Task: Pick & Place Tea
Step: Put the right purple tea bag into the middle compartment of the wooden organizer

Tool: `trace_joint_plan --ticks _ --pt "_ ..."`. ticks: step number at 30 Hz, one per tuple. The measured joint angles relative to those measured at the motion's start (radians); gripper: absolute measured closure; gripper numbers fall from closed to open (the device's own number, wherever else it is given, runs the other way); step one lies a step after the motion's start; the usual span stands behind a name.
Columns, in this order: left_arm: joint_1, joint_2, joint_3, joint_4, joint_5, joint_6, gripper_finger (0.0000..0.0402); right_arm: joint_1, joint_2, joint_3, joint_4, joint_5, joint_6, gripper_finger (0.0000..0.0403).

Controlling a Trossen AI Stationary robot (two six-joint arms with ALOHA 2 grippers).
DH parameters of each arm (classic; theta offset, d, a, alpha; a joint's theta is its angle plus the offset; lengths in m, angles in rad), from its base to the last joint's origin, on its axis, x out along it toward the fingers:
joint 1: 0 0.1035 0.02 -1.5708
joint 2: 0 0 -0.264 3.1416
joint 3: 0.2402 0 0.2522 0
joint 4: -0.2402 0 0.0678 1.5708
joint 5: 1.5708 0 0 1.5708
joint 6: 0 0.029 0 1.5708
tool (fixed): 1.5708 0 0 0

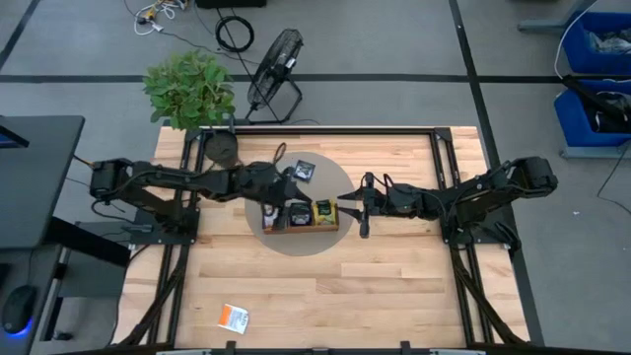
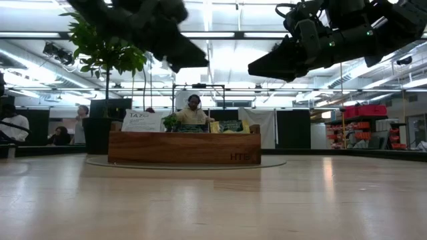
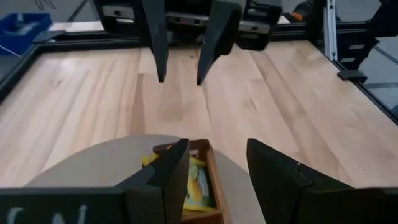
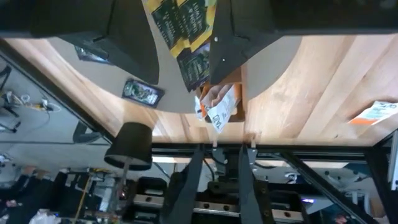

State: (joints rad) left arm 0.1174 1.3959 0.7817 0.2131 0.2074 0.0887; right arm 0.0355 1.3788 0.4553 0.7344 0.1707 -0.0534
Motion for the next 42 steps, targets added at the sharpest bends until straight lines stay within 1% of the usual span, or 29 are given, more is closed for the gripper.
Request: trace_joint_plan --ticks 4,7,8,12,14,17,19,20,24,26,28,34,39,42 --pt "-0.012 -0.064 -0.067 0.015 -0.032 -0.001 0.0236 -0.002 0.0 0.0 0.035 -0.02 -0.036 0.0253" --pt "-0.017 -0.111 -0.13 0.072 -0.034 -0.022 0.0236 -0.01 0.0 0.0 0.042 -0.027 -0.056 0.0253" --pt "-0.017 -0.118 -0.144 0.124 -0.035 -0.027 0.0236 -0.016 0.0 -0.003 0.053 -0.026 -0.058 0.0253" --pt "-0.017 -0.185 -0.241 0.201 -0.037 -0.057 0.0236 -0.051 -0.015 -0.068 0.186 -0.031 -0.06 0.0253" --pt "-0.017 -0.22 -0.28 0.233 -0.054 -0.077 0.0236 -0.076 -0.024 -0.103 0.258 -0.032 -0.054 0.0253" --pt "-0.02 -0.275 -0.341 0.276 -0.07 -0.087 0.0236 -0.108 -0.062 -0.141 0.282 -0.039 -0.035 0.0253" --pt "-0.021 -0.313 -0.39 0.289 -0.08 -0.101 0.0236 -0.123 -0.088 -0.154 0.258 -0.052 -0.031 0.0253" --pt "-0.021 -0.329 -0.406 0.335 -0.083 -0.104 0.0236 -0.132 -0.096 -0.148 0.247 -0.061 -0.03 0.0253" --pt "-0.02 -0.408 -0.497 0.392 -0.092 -0.118 0.0236 -0.178 -0.119 -0.146 0.186 -0.107 -0.01 0.0253" --pt "-0.02 -0.441 -0.529 0.397 -0.127 -0.132 0.0236 -0.208 -0.121 -0.134 0.159 -0.135 0.013 0.0253" --pt "-0.019 -0.466 -0.562 0.405 -0.157 -0.137 0.0236 -0.246 -0.127 -0.121 0.101 -0.185 0.038 0.0253" --pt "-0.018 -0.532 -0.617 0.409 -0.163 -0.149 0.0236 -0.34 -0.123 -0.024 -0.103 -0.282 0.055 0.0253" --pt "-0.018 -0.584 -0.641 0.406 -0.163 -0.149 0.0236 -0.409 -0.122 0.049 -0.187 -0.363 0.046 0.0253" --pt "-0.018 -0.622 -0.645 0.395 -0.155 -0.139 0.0236 -0.454 -0.116 0.105 -0.285 -0.392 0.042 0.0253"
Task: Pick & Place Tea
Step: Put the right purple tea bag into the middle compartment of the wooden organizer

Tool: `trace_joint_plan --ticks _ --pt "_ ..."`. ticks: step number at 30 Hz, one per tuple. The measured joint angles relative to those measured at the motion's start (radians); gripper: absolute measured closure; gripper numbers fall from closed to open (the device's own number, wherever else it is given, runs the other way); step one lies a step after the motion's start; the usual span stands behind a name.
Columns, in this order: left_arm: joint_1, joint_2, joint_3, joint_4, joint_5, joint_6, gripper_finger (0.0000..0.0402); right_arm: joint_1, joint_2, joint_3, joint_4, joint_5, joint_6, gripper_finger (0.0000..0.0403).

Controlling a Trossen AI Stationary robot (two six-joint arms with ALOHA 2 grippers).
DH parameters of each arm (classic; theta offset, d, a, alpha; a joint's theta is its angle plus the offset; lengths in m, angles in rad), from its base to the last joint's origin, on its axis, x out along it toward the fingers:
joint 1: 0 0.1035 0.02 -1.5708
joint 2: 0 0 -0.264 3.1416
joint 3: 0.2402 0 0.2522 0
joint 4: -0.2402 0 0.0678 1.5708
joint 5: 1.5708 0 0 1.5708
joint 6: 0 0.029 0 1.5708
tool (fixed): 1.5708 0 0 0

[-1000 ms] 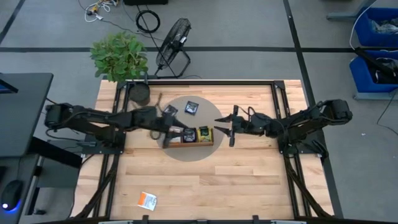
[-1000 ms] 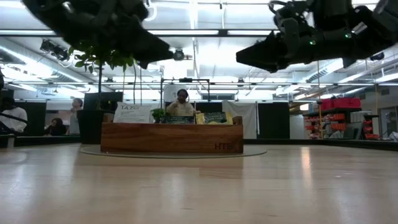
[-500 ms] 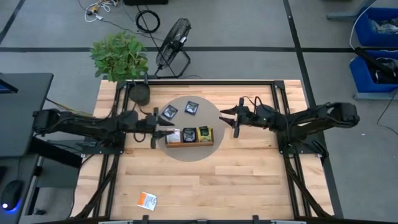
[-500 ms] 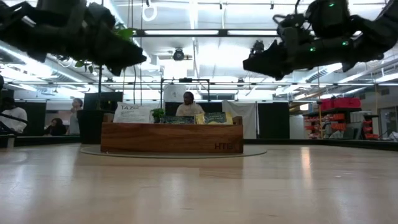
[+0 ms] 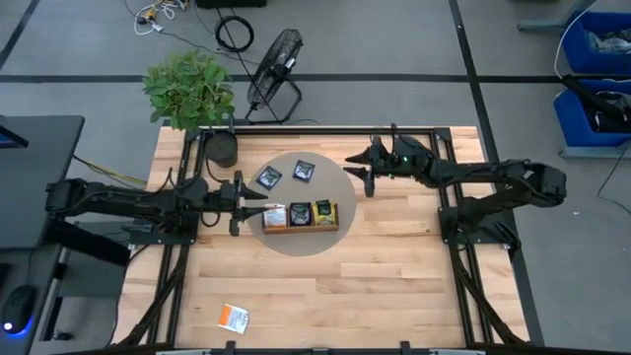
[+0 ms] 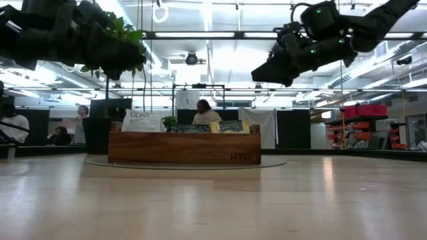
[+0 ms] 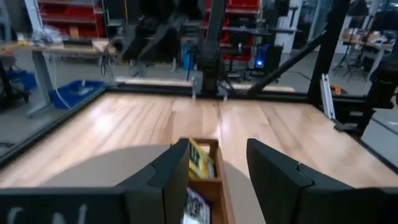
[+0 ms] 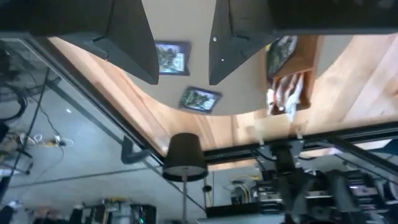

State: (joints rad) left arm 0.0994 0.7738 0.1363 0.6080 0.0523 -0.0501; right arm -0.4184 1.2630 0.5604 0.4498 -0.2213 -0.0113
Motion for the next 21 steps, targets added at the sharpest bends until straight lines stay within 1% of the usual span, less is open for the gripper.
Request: trace_joint_plan --ticks 4,7,12,16,21 --pt "0.003 -0.048 0.0 -0.043 0.0 0.014 0.0236 -0.055 0.039 0.084 -0.103 -0.069 -0.005 0.0253" --pt "0.012 -0.088 0.0 -0.069 0.0 0.028 0.0236 -0.083 0.098 0.158 -0.171 -0.116 -0.009 0.0253" --pt "0.031 -0.139 0.0 -0.123 -0.001 0.03 0.0236 -0.111 0.232 0.302 -0.311 -0.177 -0.055 0.0253" --pt "0.044 -0.181 0.0 -0.184 -0.001 0.022 0.0236 -0.128 0.336 0.416 -0.38 -0.241 -0.082 0.0253" --pt "0.046 -0.229 0.0 -0.247 -0.001 0.009 0.0236 -0.147 0.438 0.553 -0.504 -0.255 -0.141 0.0253"
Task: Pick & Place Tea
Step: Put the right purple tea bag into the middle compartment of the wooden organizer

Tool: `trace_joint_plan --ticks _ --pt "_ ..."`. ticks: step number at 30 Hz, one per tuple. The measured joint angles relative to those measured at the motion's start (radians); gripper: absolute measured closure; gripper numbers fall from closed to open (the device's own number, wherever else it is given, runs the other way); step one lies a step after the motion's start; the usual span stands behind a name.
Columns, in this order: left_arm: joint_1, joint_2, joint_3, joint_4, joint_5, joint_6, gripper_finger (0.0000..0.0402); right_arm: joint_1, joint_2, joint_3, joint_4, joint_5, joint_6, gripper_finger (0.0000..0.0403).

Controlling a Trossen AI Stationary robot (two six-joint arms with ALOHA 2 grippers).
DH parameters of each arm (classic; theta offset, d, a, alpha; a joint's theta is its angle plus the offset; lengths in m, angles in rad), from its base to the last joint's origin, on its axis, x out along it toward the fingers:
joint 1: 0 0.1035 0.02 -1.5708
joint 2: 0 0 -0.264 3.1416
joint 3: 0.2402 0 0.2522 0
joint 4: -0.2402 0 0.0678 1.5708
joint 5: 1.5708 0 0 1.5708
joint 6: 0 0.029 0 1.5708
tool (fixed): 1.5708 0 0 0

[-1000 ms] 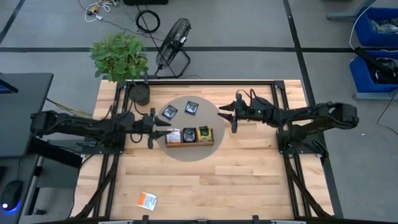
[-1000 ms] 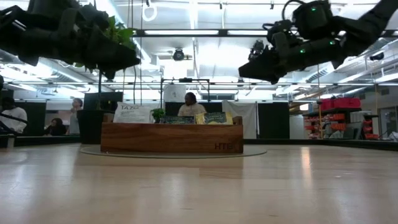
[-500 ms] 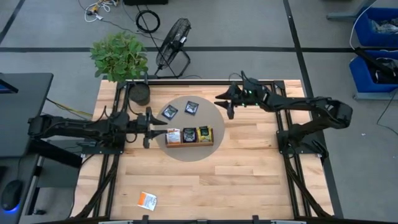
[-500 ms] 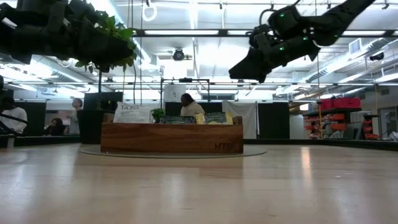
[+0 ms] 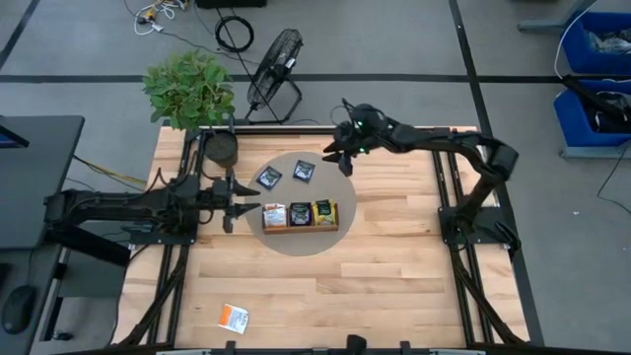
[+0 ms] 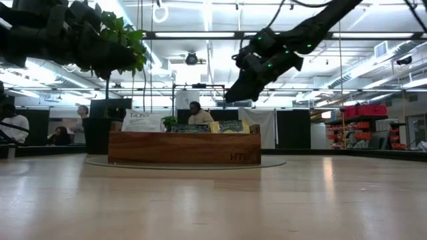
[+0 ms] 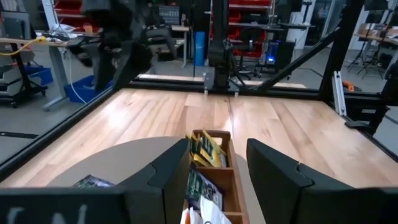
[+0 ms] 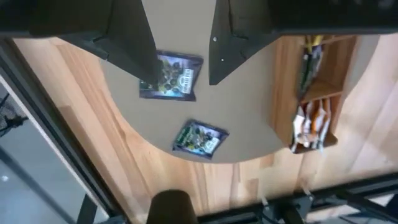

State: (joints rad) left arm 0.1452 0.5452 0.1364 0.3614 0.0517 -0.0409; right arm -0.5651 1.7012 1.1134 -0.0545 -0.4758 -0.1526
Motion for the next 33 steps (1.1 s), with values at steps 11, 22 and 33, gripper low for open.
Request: trace_joint_plan --ticks 11,22,33 --pt "0.0 -0.076 0.0 -0.05 0.003 0.005 0.0236 -0.027 0.165 0.245 -0.249 -0.058 -0.077 0.0253" --pt "0.0 -0.077 0.0 -0.07 0.004 0.003 0.0236 -0.026 0.361 0.484 -0.451 -0.02 -0.137 0.0234" --pt "-0.001 -0.077 0.0 -0.091 0.004 0.001 0.0236 -0.002 0.531 0.695 -0.637 -0.012 -0.159 0.0197"
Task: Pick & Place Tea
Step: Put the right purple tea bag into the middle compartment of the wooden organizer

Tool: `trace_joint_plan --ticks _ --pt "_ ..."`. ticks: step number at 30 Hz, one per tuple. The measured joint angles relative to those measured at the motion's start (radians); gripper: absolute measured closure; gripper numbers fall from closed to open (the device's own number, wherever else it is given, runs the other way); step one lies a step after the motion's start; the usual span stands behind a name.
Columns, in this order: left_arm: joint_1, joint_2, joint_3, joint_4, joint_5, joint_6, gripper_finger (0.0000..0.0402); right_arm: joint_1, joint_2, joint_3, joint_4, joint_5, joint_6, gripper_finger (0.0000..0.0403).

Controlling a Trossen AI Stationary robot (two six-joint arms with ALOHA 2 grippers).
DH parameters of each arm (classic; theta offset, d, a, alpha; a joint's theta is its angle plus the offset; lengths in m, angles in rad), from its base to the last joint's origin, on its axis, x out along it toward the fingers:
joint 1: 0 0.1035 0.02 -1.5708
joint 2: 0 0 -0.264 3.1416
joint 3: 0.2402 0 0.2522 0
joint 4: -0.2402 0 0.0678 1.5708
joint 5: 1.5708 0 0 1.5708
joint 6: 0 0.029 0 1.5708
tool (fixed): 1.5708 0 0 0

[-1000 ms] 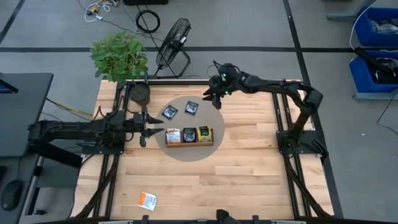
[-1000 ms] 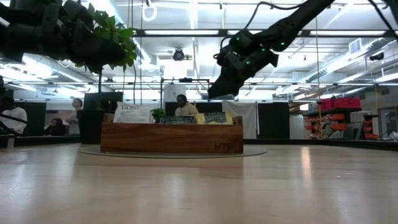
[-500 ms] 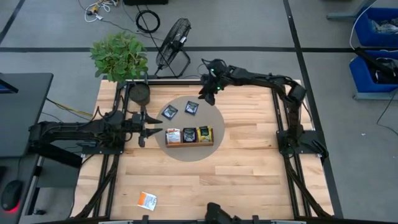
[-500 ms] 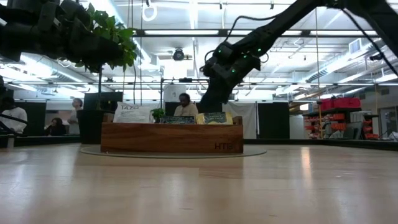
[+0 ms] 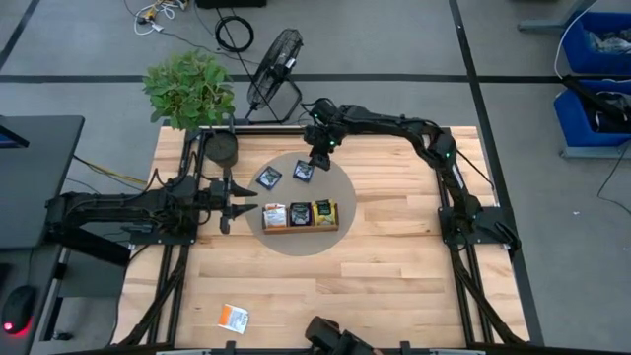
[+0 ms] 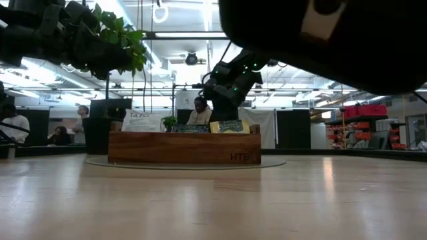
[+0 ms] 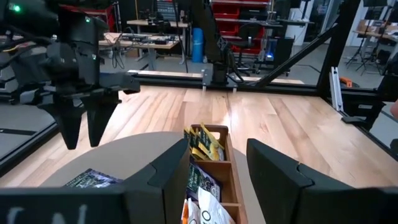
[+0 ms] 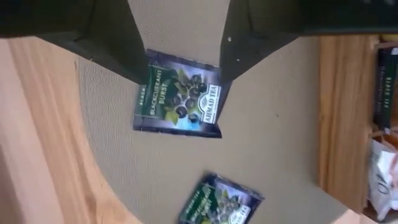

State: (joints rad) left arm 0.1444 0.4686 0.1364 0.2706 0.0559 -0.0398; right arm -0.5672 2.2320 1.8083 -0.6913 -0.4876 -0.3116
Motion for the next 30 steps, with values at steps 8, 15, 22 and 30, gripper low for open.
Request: trace_joint_plan --ticks 8,15,22,30 --pt "0.0 0.0 0.0 0.0 0.0 -0.001 0.0236 0.014 -0.002 0.015 0.021 0.004 0.119 0.016" --pt "-0.002 0.002 0.0 -0.003 0.0 0.007 0.0236 -0.006 -0.003 0.016 0.005 0.031 0.2 0.016" --pt "-0.002 0.002 0.0 -0.035 0.0 0.007 0.0236 -0.002 -0.003 0.016 -0.151 0.062 0.013 0.0169" --pt "-0.001 0.002 0.0 -0.04 0.0 0.01 0.0236 0.047 -0.007 0.096 -0.277 0.253 -0.16 0.0287"
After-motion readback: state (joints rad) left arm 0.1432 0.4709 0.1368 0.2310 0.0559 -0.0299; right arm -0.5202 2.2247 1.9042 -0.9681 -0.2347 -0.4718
